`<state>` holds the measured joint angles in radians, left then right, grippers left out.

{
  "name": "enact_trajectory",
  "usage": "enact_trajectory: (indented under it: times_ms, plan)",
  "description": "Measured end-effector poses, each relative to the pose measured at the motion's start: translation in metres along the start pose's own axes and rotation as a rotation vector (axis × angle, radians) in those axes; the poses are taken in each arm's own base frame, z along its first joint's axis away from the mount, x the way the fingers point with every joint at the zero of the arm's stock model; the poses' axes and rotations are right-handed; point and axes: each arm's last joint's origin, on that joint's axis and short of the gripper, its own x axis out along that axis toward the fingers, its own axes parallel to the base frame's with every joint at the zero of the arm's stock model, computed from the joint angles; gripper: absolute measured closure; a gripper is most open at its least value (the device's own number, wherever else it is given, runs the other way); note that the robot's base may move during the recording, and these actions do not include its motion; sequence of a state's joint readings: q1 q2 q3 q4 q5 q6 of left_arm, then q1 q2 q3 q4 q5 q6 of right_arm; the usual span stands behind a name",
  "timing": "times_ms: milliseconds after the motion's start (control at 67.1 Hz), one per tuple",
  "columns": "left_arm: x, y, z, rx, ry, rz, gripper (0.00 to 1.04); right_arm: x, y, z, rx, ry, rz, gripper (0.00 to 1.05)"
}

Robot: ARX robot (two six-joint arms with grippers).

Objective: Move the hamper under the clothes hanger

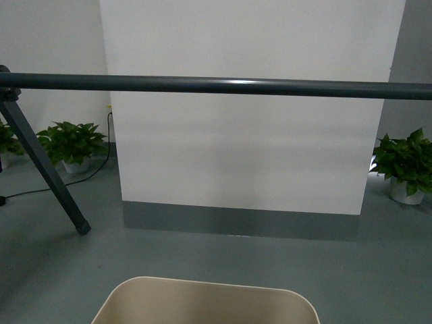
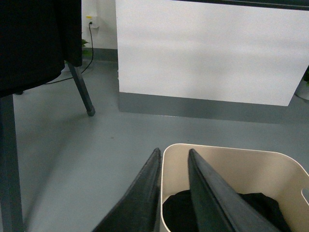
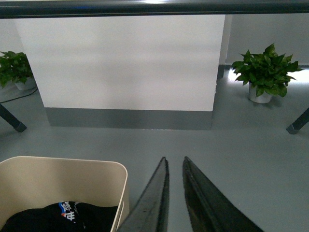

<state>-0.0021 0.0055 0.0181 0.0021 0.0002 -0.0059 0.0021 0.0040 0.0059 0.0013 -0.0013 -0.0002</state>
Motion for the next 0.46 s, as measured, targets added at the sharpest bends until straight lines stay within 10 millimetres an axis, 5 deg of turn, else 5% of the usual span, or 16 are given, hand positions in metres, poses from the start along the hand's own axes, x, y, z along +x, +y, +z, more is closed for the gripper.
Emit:
enact_trajectory:
  times_ms: [164,462]
  plan:
    - [0.0000,0.0000,0.0000,0.000,0.000,0.000,0.46,0.0000,0.0000,0.0000,0.000,0.000,0.000,0.54]
    - [0.0000,0.0000,0.0000,0.001,0.000,0.000,0.05,0.0000,0.0000,0.0000,0.000,0.000,0.000,0.10]
